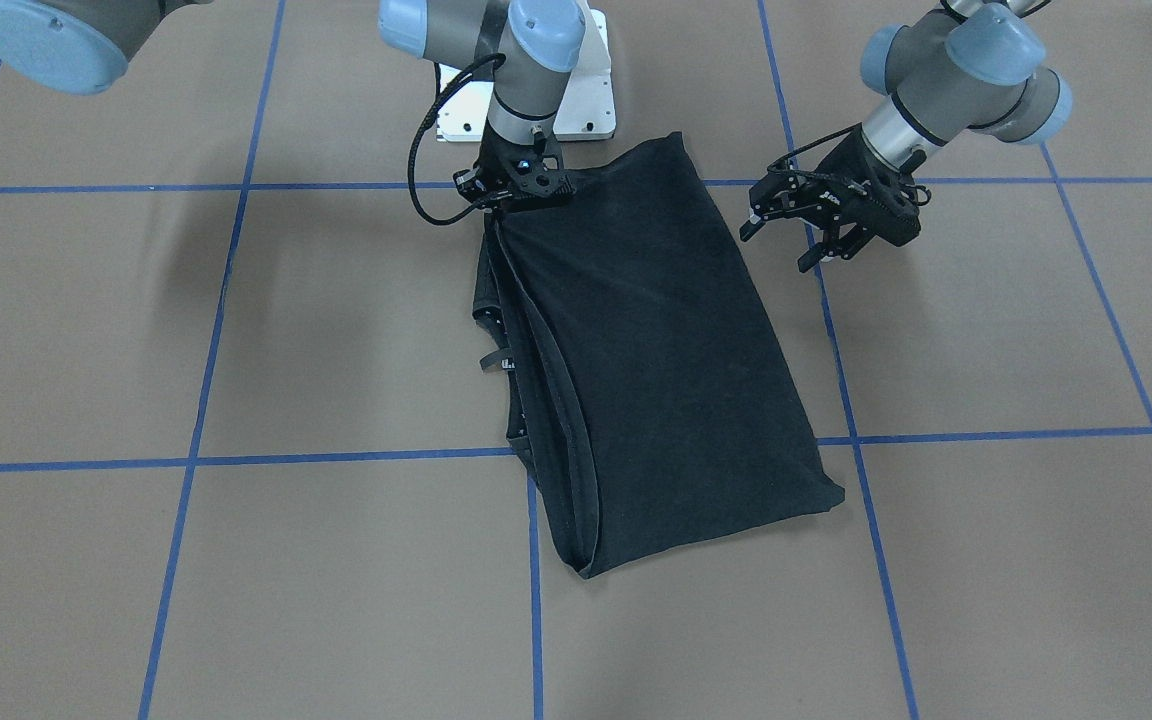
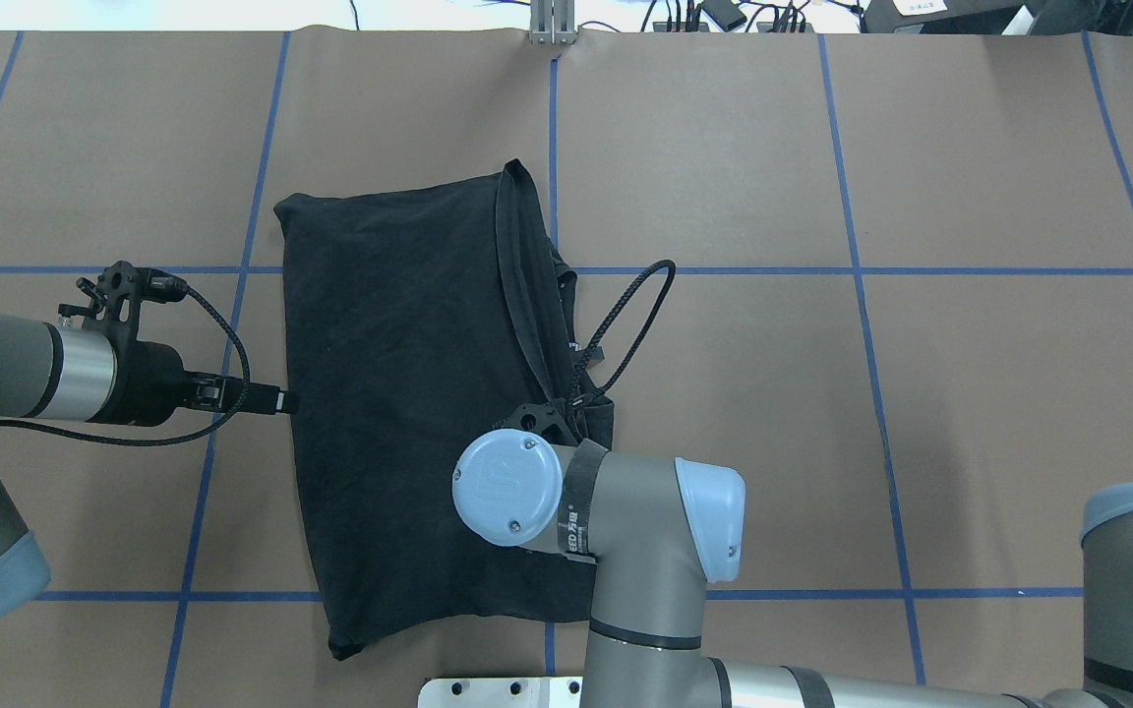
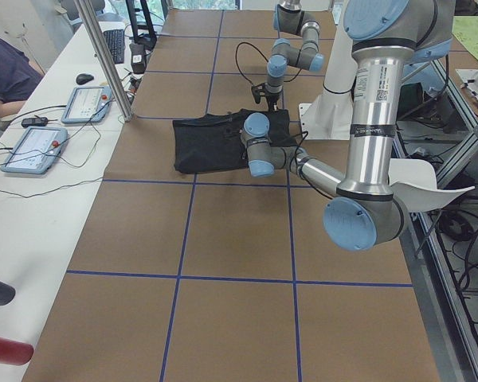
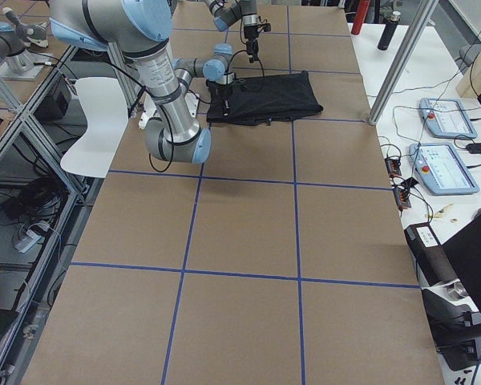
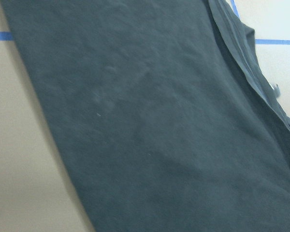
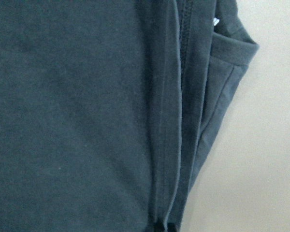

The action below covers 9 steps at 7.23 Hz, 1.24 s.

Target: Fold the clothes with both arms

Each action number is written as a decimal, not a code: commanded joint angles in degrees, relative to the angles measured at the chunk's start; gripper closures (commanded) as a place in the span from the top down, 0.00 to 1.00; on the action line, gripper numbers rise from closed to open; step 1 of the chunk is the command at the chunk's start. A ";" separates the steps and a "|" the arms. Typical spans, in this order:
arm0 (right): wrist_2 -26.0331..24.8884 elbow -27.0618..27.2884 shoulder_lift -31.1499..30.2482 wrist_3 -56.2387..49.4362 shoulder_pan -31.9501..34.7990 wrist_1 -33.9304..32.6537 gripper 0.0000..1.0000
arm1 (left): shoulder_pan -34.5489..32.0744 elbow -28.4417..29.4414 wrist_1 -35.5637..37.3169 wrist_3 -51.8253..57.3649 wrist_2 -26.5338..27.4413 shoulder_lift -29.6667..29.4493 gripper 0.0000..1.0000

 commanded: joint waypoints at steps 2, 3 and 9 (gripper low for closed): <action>0.77 2.08 -0.74 0.94 1.43 0.27 0.90 | 0.07 0.15 0.03 -0.01 -0.08 -0.18 1.00; 0.77 2.43 -0.57 1.63 2.39 0.28 0.99 | 0.07 0.15 0.03 -0.01 -0.09 -0.18 1.00; 0.77 -18.20 10.50 -2.38 9.51 10.65 1.00 | 0.07 0.15 0.03 -0.10 -0.09 -1.06 1.00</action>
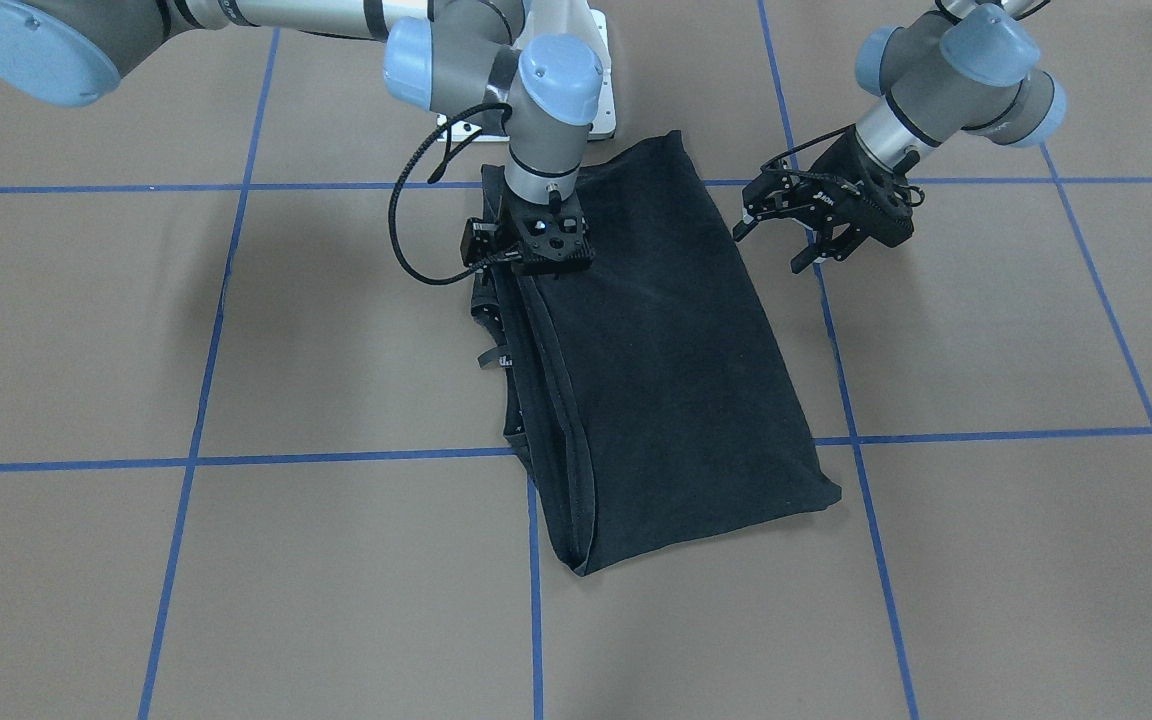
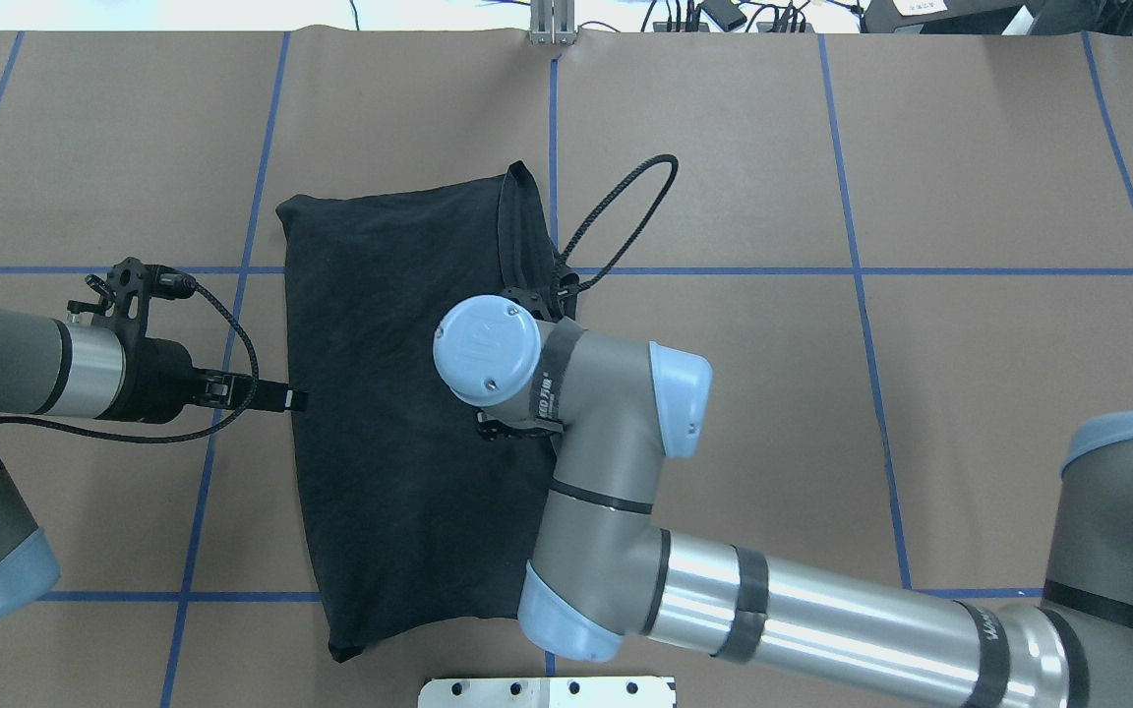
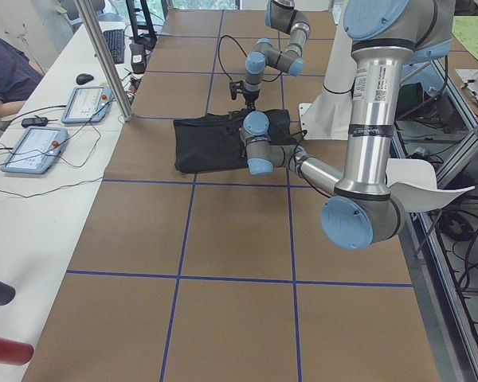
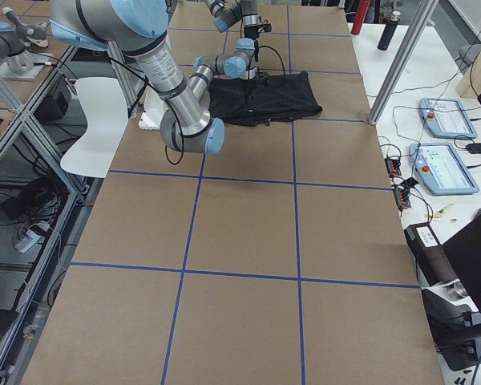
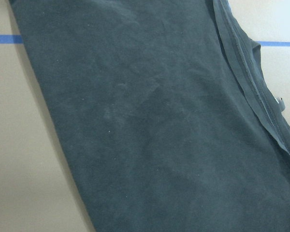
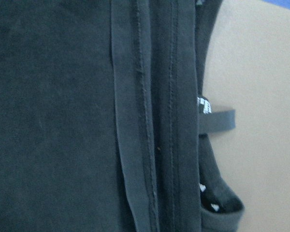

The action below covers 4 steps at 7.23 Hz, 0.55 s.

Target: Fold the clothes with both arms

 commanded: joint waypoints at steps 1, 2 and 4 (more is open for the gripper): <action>-0.07 -5.09 2.38 -3.27 0.90 1.47 1.00 | 0.00 0.00 0.00 -0.01 -0.01 -0.06 1.00; 0.02 -6.05 2.56 -4.33 0.82 1.21 1.00 | 0.00 0.00 0.00 -0.01 -0.01 -0.06 1.00; -0.42 -7.02 2.56 -7.32 0.82 0.76 1.00 | 0.00 0.00 0.00 -0.01 -0.01 -0.06 1.00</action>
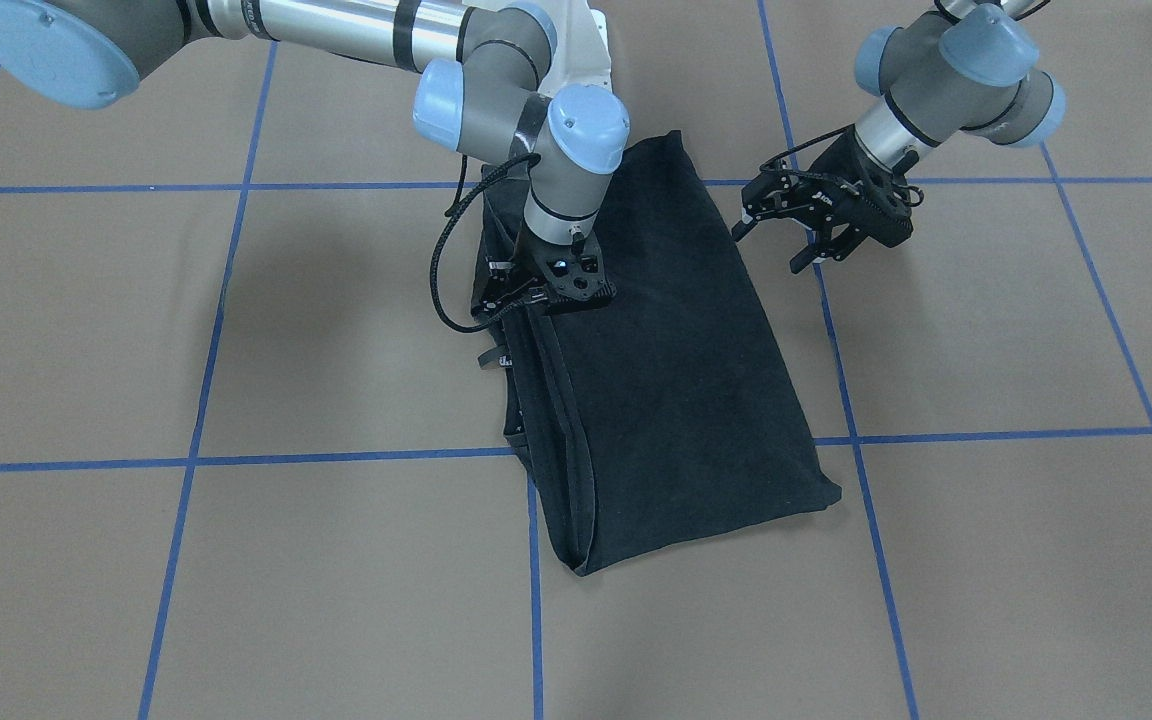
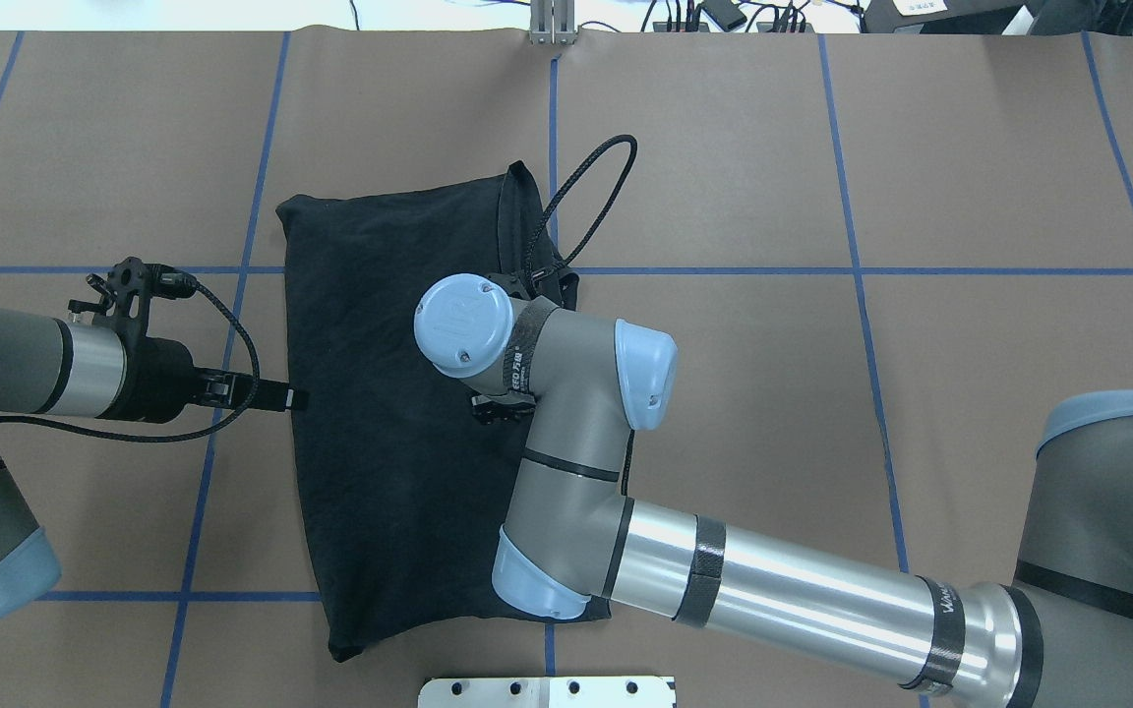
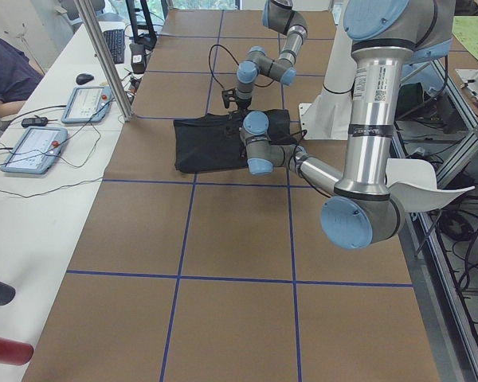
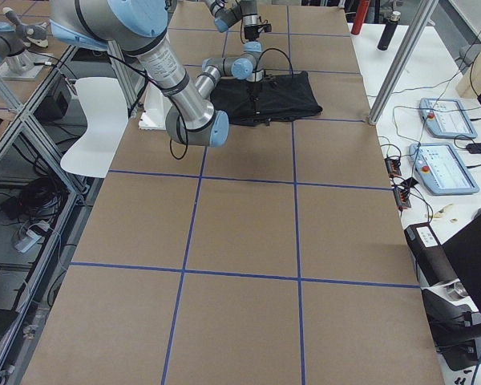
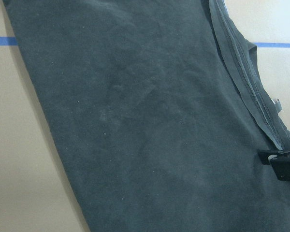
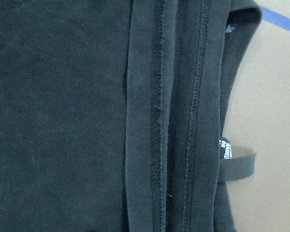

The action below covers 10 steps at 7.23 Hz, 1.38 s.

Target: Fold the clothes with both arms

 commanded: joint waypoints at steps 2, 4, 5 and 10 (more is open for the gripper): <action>-0.05 -0.87 -0.07 -4.59 1.49 -0.30 1.00 | 0.00 -0.04 0.00 0.00 0.00 0.00 1.00; 0.22 -0.78 -0.25 -7.14 2.99 -1.61 1.00 | 0.00 0.05 0.00 0.00 0.09 -0.26 1.00; 0.22 -0.43 -0.42 -7.77 3.34 -2.23 1.00 | 0.00 0.31 0.00 0.00 0.09 -0.53 1.00; 0.74 13.93 -11.30 -8.74 4.31 -7.28 1.00 | 0.00 0.23 0.00 -0.09 -1.13 -0.44 1.00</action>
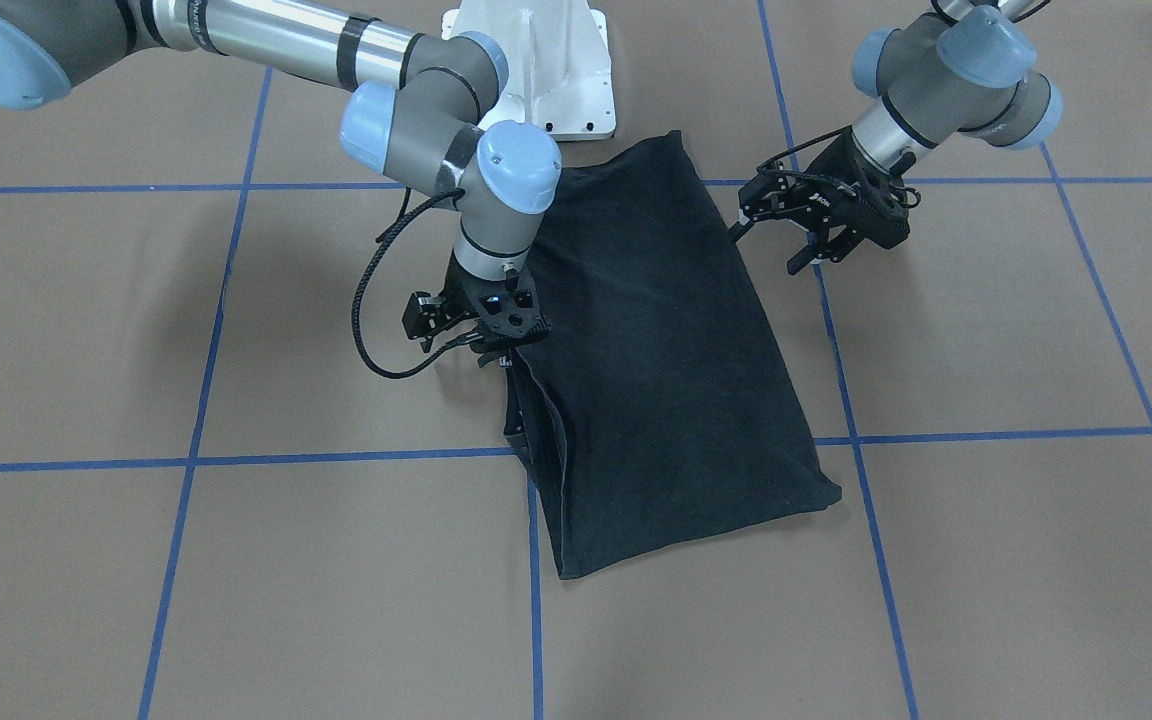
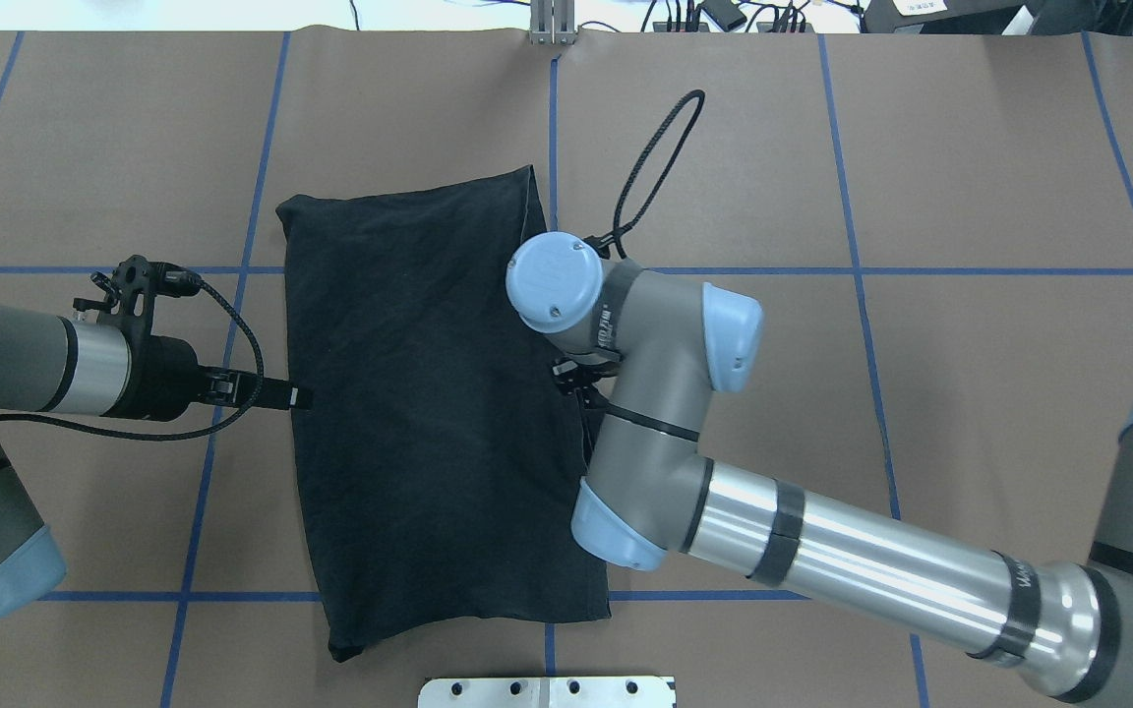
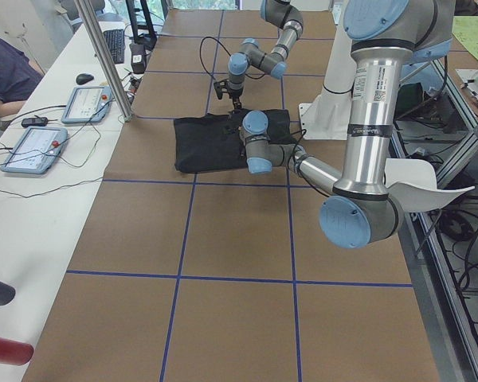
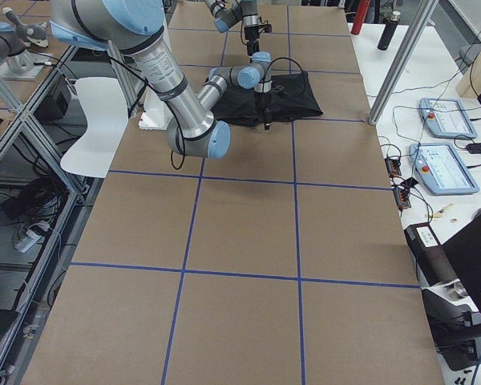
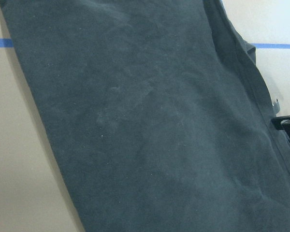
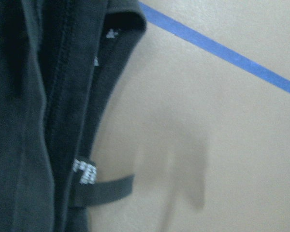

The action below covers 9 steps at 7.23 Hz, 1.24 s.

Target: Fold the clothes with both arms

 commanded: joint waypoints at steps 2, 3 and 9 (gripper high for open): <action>6.67 7.50 -0.04 1.32 2.79 -6.90 1.00 | 0.00 -0.10 -0.09 -0.24 -1.20 -0.01 1.00; 7.22 7.50 -0.12 7.42 3.23 -2.97 1.00 | 0.00 0.33 -0.09 -3.72 -1.03 -0.54 1.00; -2.16 20.57 -20.41 55.87 -3.78 32.58 0.99 | 12.63 -4.58 -0.71 -36.50 10.63 -0.02 1.00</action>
